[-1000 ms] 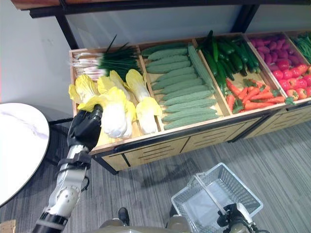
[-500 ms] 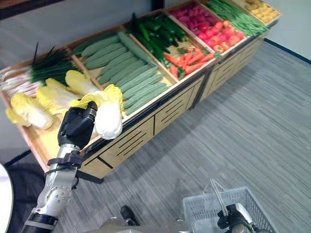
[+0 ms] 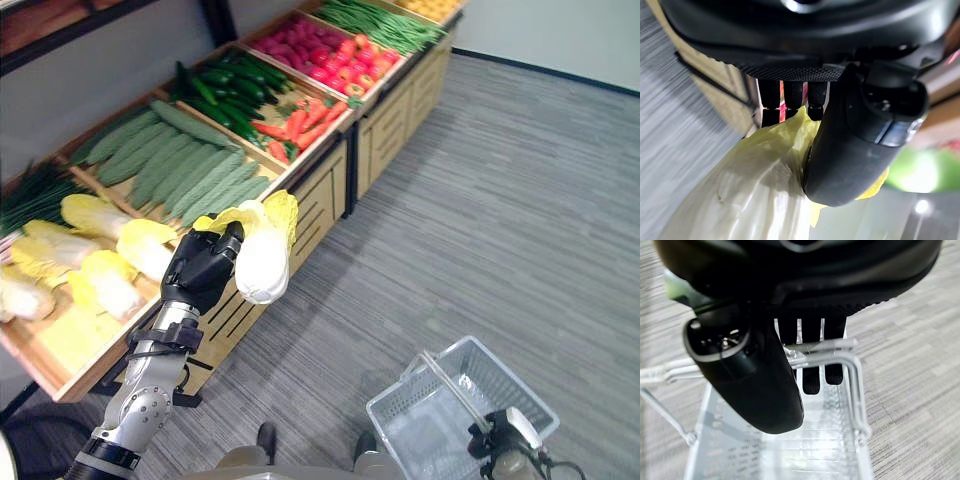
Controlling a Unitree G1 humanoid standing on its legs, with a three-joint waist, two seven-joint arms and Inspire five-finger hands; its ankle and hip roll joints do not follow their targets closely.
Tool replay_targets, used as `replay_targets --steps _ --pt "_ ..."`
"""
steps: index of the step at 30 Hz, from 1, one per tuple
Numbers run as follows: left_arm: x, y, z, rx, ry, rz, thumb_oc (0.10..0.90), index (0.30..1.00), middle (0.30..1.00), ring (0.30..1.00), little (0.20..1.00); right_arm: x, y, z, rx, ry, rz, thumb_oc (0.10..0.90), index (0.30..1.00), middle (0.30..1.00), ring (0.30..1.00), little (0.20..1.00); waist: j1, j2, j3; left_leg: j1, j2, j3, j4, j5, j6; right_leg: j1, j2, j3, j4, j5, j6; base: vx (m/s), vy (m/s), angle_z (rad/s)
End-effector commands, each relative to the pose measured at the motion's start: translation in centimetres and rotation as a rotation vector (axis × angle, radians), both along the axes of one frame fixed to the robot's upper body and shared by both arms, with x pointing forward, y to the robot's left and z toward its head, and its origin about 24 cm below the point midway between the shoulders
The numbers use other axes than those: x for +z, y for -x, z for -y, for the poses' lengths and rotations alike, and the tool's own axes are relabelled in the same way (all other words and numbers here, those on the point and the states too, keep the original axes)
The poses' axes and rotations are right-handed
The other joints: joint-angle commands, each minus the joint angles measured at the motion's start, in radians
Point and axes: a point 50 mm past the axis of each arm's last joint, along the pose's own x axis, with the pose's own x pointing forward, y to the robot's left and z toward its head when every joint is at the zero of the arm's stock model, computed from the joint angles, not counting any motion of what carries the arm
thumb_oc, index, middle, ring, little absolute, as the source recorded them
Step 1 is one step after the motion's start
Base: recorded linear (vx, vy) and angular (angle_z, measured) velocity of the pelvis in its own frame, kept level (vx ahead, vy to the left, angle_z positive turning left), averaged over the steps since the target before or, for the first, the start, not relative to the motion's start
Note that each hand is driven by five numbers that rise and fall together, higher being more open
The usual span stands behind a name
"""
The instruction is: Get the vegetables into the basket
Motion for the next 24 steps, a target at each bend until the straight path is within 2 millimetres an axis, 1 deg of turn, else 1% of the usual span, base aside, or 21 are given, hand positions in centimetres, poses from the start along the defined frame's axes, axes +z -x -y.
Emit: replay_targets --steps 1,2,3,4,5,6,7,8,11,12,13,14,15,16,17,18,19,21,22,24 --pt "8.1 -0.3 -0.2 -0.007 0.015 0.423 0.400 0.300 0.300 0.300 0.300 2.4 -1.2 2.9 -0.010 0.110 0.083 0.400 0.300 0.300 0.300 0.300 0.042 -0.014 0.004 -0.083 -0.014 -0.069 0.019 0.019 0.010 -0.020 -0.060 0.062 0.026 -0.006 0.116 0.08 0.088 -0.54" --pt "8.3 -0.1 -0.2 -0.010 0.018 0.440 0.400 0.300 0.300 0.300 0.300 2.5 -1.8 2.7 0.010 0.109 0.094 0.400 0.300 0.300 0.300 0.300 0.049 -0.008 0.006 -0.090 -0.043 -0.128 0.018 0.016 0.009 -0.027 -0.055 0.106 0.028 -0.003 0.119 0.06 0.112 -0.62" --pt "8.4 0.0 -0.4 -0.011 0.018 0.444 0.400 0.300 0.300 0.300 0.300 2.6 -2.1 2.7 0.019 0.109 0.099 0.400 0.300 0.300 0.300 0.300 0.050 -0.007 0.008 -0.088 -0.053 -0.139 0.028 0.005 0.014 -0.031 -0.056 0.126 0.032 -0.005 0.122 0.08 0.181 -0.93" --pt "8.4 0.0 -0.4 -0.019 0.014 0.441 0.400 0.300 0.300 0.300 0.300 2.6 -2.1 2.7 0.024 0.106 0.098 0.400 0.300 0.300 0.300 0.300 0.048 -0.006 0.009 -0.080 -0.058 -0.129 0.028 -0.007 0.024 -0.035 -0.060 0.147 0.037 -0.006 0.127 0.05 0.168 -1.06" --pt "8.4 0.1 -0.5 -0.023 0.006 0.443 0.400 0.300 0.300 0.300 0.300 2.4 -2.1 2.4 0.034 0.099 0.094 0.400 0.300 0.300 0.300 0.300 0.044 -0.005 0.005 -0.071 -0.057 -0.116 0.020 -0.008 0.028 -0.036 -0.065 0.155 0.039 -0.006 0.129 0.06 0.234 -1.05" --pt "8.3 0.1 -0.3 -0.038 -0.002 0.441 0.400 0.300 0.300 0.300 0.300 2.3 -2.3 2.2 0.040 0.091 0.102 0.400 0.300 0.300 0.300 0.300 0.038 -0.008 0.003 -0.063 -0.062 -0.095 0.015 -0.012 0.037 -0.039 -0.076 0.167 0.041 -0.002 0.138 0.06 0.327 -0.77" --pt "8.6 0.1 -0.5 -0.039 -0.023 0.452 0.400 0.300 0.300 0.300 0.300 2.3 -2.5 1.9 0.053 0.082 0.106 0.400 0.300 0.300 0.300 0.300 0.030 -0.019 -0.001 -0.051 -0.078 -0.063 0.007 -0.026 0.059 -0.056 -0.095 0.199 0.052 0.007 0.153 0.05 0.273 -0.51" --pt "8.6 0.0 -0.5 -0.040 -0.023 0.452 0.400 0.300 0.300 0.300 0.300 2.3 -2.5 1.9 0.053 0.082 0.106 0.400 0.300 0.300 0.300 0.300 0.032 -0.019 -0.001 -0.050 -0.078 -0.061 0.007 -0.026 0.059 -0.057 -0.095 0.201 0.052 0.007 0.153 0.03 0.234 -0.49" --pt "8.6 0.2 -0.7 -0.044 -0.048 0.453 0.400 0.300 0.300 0.300 0.300 1.9 -2.4 1.3 0.047 0.062 0.111 0.400 0.300 0.300 0.300 0.300 0.020 -0.039 -0.012 -0.028 -0.100 0.005 -0.005 -0.048 0.091 -0.085 -0.130 0.241 0.052 0.041 0.185 0.01 0.199 -0.46" --pt "8.6 0.2 -0.7 -0.044 -0.048 0.453 0.400 0.300 0.300 0.300 0.300 1.9 -2.4 1.3 0.047 0.062 0.111 0.400 0.300 0.300 0.300 0.300 0.021 -0.040 -0.012 -0.028 -0.100 0.007 -0.004 -0.048 0.091 -0.086 -0.131 0.243 0.052 0.041 0.185 0.00 0.147 -0.50" --pt "8.5 0.2 -0.7 -0.042 -0.054 0.450 0.400 0.300 0.300 0.300 0.300 1.8 -2.3 1.2 0.045 0.062 0.106 0.400 0.300 0.300 0.300 0.300 0.021 -0.044 -0.015 -0.023 -0.107 0.023 -0.007 -0.055 0.096 -0.095 -0.141 0.251 0.048 0.055 0.194 -0.04 0.239 -0.62" --pt "8.4 0.2 -1.1 -0.032 -0.078 0.444 0.400 0.300 0.300 0.300 0.300 2.0 -2.9 1.2 0.056 0.083 0.108 0.400 0.300 0.300 0.300 0.300 0.023 -0.054 -0.014 -0.017 -0.116 0.070 -0.002 -0.070 0.109 -0.127 -0.166 0.259 0.048 0.095 0.215 -0.06 0.268 -0.87" --pt "8.4 0.1 -1.3 -0.024 -0.081 0.439 0.400 0.300 0.300 0.300 0.300 2.0 -3.1 1.2 0.055 0.088 0.109 0.400 0.300 0.300 0.300 0.300 0.031 -0.055 -0.012 -0.014 -0.116 0.083 -0.002 -0.073 0.114 -0.136 -0.171 0.239 0.060 0.099 0.213 -0.08 0.228 -0.89" --pt "8.4 0.1 -1.5 -0.013 -0.084 0.436 0.400 0.300 0.300 0.300 0.300 2.0 -3.4 1.0 0.057 0.089 0.114 0.400 0.300 0.300 0.300 0.300 0.041 -0.056 -0.006 -0.010 -0.113 0.098 -0.002 -0.075 0.119 -0.144 -0.180 0.194 0.090 0.097 0.211 -0.10 0.086 -0.71" --pt "8.4 0.1 -1.5 -0.006 -0.091 0.431 0.400 0.300 0.300 0.300 0.300 1.9 -3.3 0.8 0.051 0.088 0.113 0.400 0.300 0.300 0.300 0.300 0.052 -0.053 0.000 -0.005 -0.106 0.118 -0.007 -0.073 0.122 -0.129 -0.196 0.106 0.132 0.090 0.201 -0.10 0.066 -0.63" --pt "8.3 0.2 -1.7 0.001 -0.091 0.426 0.400 0.300 0.300 0.300 0.300 1.8 -3.2 0.7 0.052 0.085 0.110 0.400 0.300 0.300 0.300 0.300 0.054 -0.054 0.000 -0.001 -0.105 0.128 -0.011 -0.070 0.122 -0.120 -0.204 0.076 0.142 0.093 0.199 -0.07 0.037 -0.59" --pt "8.2 0.2 -1.8 0.009 -0.089 0.418 0.400 0.300 0.300 0.300 0.300 1.6 -2.9 0.7 0.053 0.082 0.100 0.400 0.300 0.300 0.300 0.300 0.057 -0.057 -0.003 0.004 -0.103 0.139 -0.017 -0.069 0.120 -0.111 -0.215 0.055 0.140 0.101 0.200 0.00 -0.023 -0.58" --pt "7.8 0.5 -2.2 0.022 -0.085 0.399 0.400 0.300 0.300 0.300 0.300 1.2 -2.0 0.7 0.043 0.084 0.065 0.400 0.300 0.300 0.300 0.300 0.070 -0.071 -0.024 0.021 -0.100 0.159 -0.032 -0.071 0.113 -0.093 -0.239 0.013 0.087 0.139 0.214 0.05 -0.089 -0.27" --pt "7.7 0.5 -2.3 0.030 -0.085 0.392 0.400 0.300 0.300 0.300 0.300 1.1 -1.9 0.7 0.043 0.083 0.061 0.400 0.300 0.300 0.300 0.300 0.075 -0.075 -0.028 0.021 -0.095 0.168 -0.030 -0.071 0.107 -0.091 -0.246 -0.004 0.073 0.151 0.220 0.05 -0.129 -0.42" --pt "7.5 0.5 -2.6 0.039 -0.091 0.382 0.400 0.300 0.300 0.300 0.300 1.0 -1.9 0.4 0.045 0.072 0.064 0.400 0.300 0.300 0.300 0.300 0.078 -0.083 -0.036 0.022 -0.077 0.179 -0.028 -0.065 0.093 -0.082 -0.236 -0.017 0.031 0.152 0.219 0.04 -0.194 -0.35"
